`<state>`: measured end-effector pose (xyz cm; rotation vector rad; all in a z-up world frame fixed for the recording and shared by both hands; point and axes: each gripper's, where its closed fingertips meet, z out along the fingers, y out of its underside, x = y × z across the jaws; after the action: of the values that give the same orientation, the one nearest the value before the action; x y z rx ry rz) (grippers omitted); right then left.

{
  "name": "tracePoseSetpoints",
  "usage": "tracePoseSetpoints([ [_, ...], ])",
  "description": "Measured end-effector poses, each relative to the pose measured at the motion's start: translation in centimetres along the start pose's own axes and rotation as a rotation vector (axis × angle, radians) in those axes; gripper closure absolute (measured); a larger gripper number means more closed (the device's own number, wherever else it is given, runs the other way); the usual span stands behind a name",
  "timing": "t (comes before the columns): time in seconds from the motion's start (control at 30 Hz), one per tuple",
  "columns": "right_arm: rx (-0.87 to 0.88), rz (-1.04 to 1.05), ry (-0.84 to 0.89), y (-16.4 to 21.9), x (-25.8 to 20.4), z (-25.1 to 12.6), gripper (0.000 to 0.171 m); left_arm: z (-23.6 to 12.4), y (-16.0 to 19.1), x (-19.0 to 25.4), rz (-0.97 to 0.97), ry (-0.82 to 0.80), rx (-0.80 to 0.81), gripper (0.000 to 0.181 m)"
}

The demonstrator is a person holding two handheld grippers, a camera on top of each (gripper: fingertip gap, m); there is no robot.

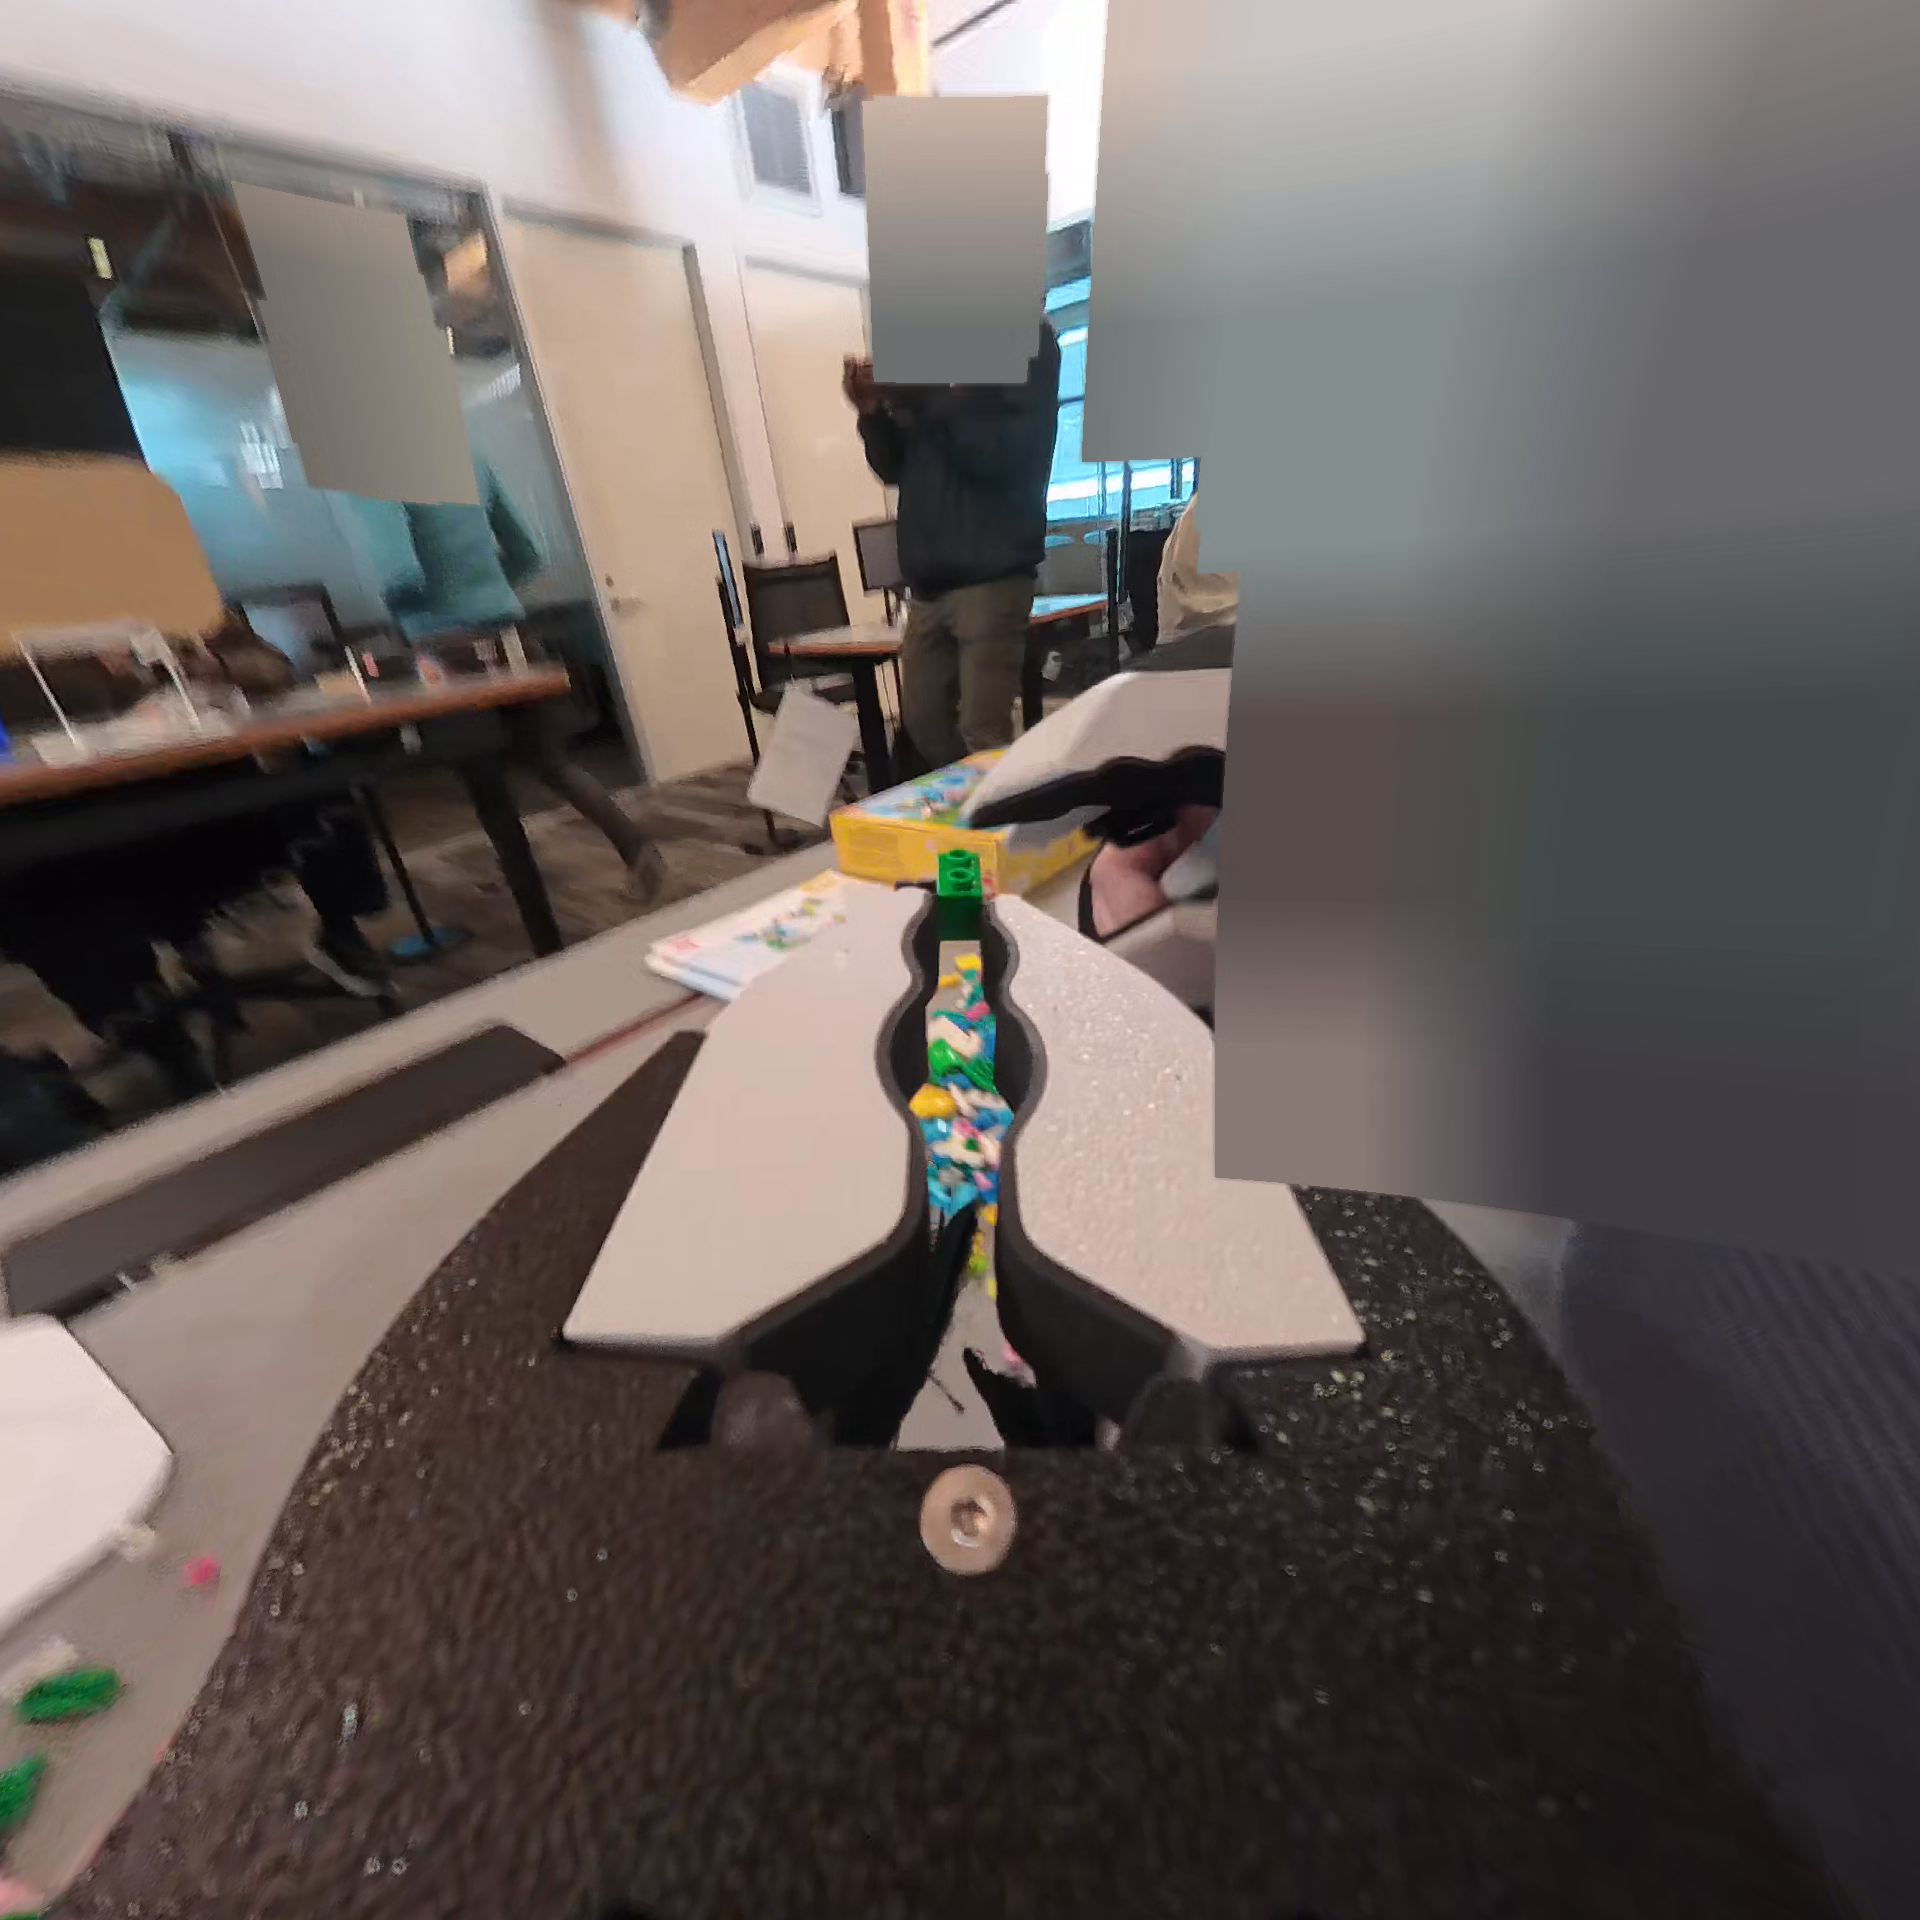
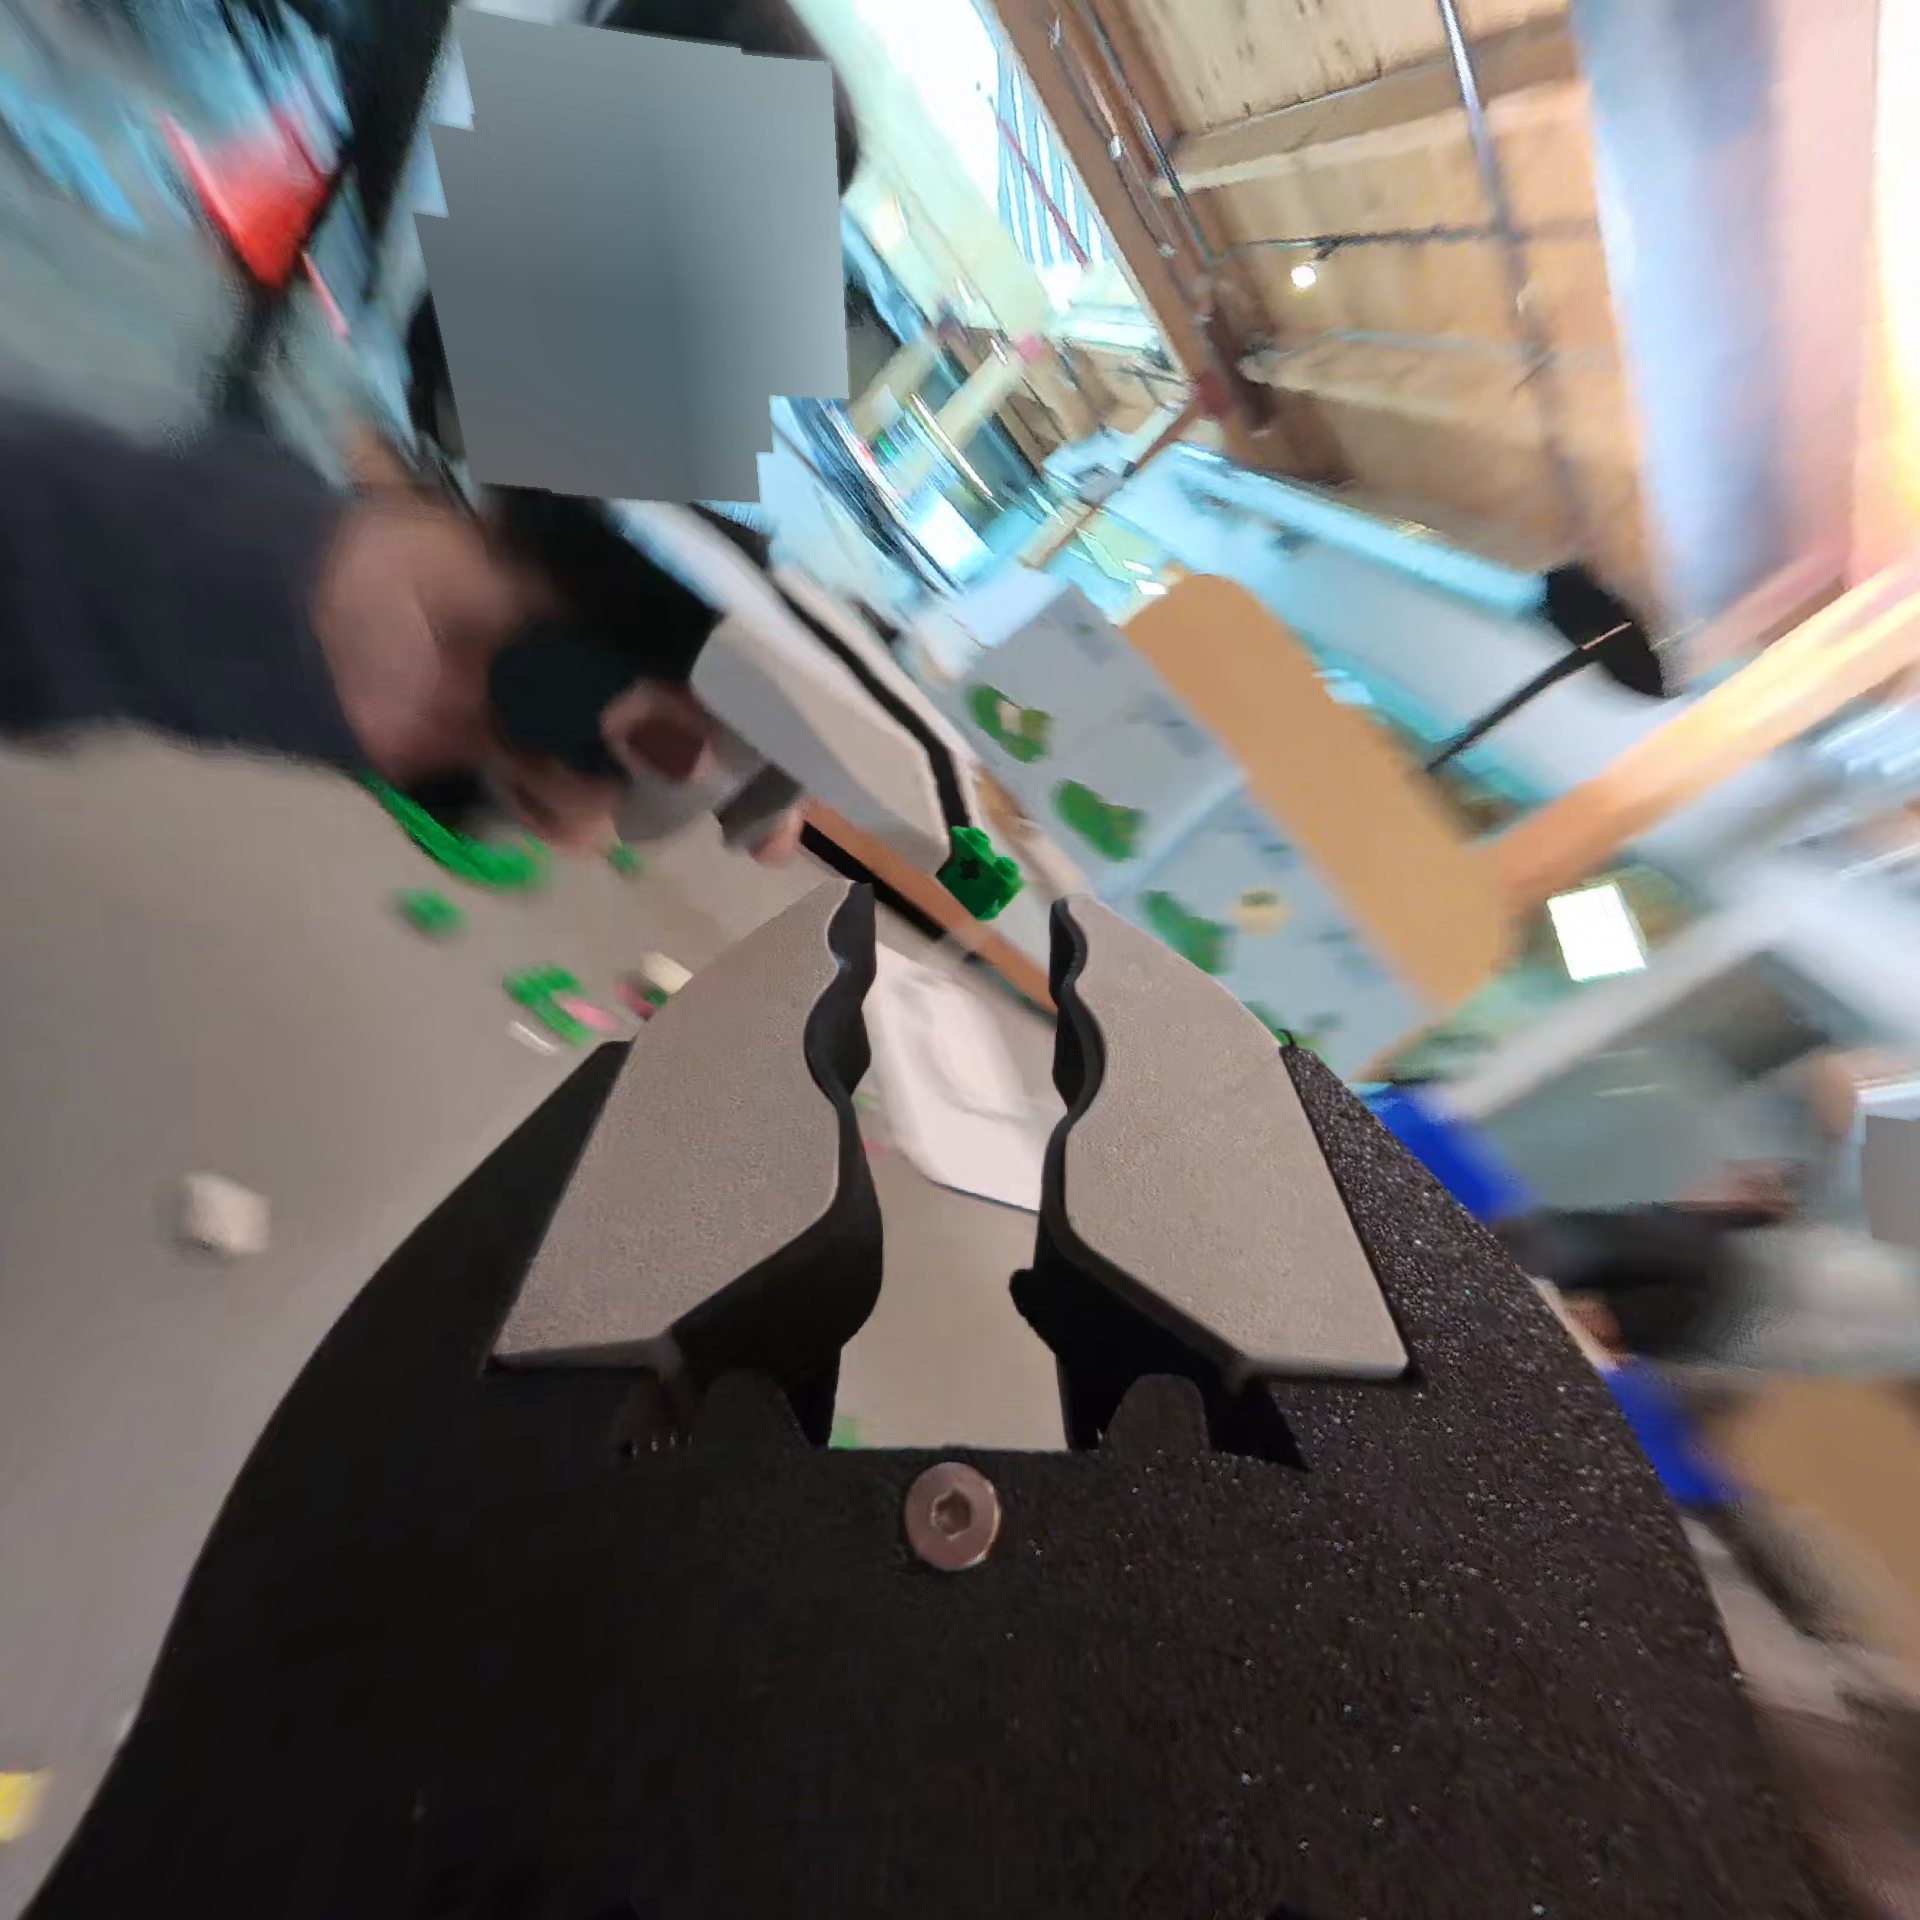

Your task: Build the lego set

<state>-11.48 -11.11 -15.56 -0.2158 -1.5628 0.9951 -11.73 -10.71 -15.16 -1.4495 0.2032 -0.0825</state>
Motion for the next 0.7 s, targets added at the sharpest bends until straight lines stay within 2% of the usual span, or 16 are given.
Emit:
tracePoseSetpoints([
  [0.13, -0.146, -0.461, 0.068, 0.6, -0.8, 0.8, 0.143, 0.0, 1.0, -0.7, -0.216, -0.014, -0.075, 0.175],
  [0.23, -0.235, -0.644, 0.075, 1.4, -1.0, 1.5, 0.144, -0.1, 1.5, -0.6, -0.332, 0.015, -0.111, 0.175],
  [0.3, -0.258, -0.682, 0.077, 1.7, -1.1, 1.8, 0.148, -0.2, 1.9, -0.4, -0.349, 0.017, -0.143, 0.175],
  [0.37, -0.282, -0.710, 0.088, 1.9, -0.9, 1.8, 0.159, -0.2, 2.3, -0.3, -0.355, 0.010, -0.167, 0.175],
  [0.5, -0.289, -0.658, 0.051, 1.9, -1.3, 1.8, 0.161, -0.6, 2.3, 0.0, -0.384, 0.024, -0.158, 0.174],
  [0.53, -0.279, -0.633, 0.041, 1.7, -1.4, 1.8, 0.161, -0.8, 2.1, 0.4, -0.385, 0.044, -0.151, 0.168],
  [0.6, -0.281, -0.592, 0.021, 2.0, -1.5, 1.6, 0.161, -1.9, 1.8, 0.5, -0.383, 0.027, -0.153, 0.136],
  [0.63, -0.277, -0.569, 0.006, 2.1, -1.6, 1.4, 0.161, -2.9, 2.0, 0.2, -0.365, -0.011, -0.172, 0.127],
  [0.7, -0.268, -0.509, -0.027, 2.5, -2.0, 1.1, 0.161, -5.9, 2.6, -0.9, -0.333, -0.116, -0.208, 0.121],
])
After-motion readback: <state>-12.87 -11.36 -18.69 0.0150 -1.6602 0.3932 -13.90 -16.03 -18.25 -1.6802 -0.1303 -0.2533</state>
